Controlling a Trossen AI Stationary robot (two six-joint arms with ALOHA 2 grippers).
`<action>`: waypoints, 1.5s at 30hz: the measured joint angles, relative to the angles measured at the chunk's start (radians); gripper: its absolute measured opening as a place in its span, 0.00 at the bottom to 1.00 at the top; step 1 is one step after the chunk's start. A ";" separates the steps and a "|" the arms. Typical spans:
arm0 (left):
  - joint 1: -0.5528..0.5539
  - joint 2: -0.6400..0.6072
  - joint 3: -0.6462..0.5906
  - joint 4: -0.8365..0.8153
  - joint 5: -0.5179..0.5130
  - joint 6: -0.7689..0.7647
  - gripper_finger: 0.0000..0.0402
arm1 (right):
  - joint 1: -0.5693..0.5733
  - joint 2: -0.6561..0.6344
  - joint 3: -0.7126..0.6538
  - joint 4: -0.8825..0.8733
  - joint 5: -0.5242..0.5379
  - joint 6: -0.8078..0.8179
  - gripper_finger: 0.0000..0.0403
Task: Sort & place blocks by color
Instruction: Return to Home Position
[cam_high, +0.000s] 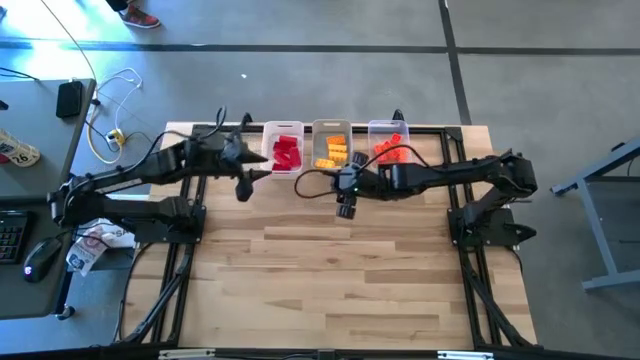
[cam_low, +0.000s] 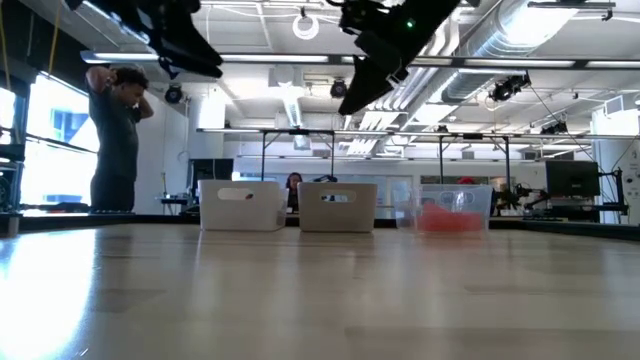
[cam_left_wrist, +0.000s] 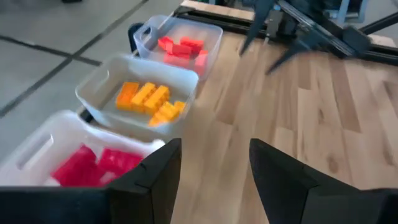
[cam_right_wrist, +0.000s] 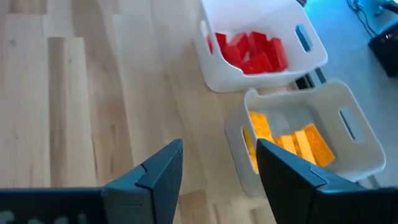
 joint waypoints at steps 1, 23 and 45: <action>-0.007 -0.026 -0.025 0.001 -0.008 -0.017 0.44 | -0.005 -0.014 -0.027 0.021 -0.001 0.010 0.47; -0.043 -0.537 -0.404 0.081 -0.033 -0.071 0.44 | -0.026 -0.507 -0.648 0.475 -0.280 0.146 0.47; -0.043 -0.841 -0.594 0.120 0.017 -0.031 0.44 | -0.026 -0.978 -0.995 0.661 -0.487 0.126 0.47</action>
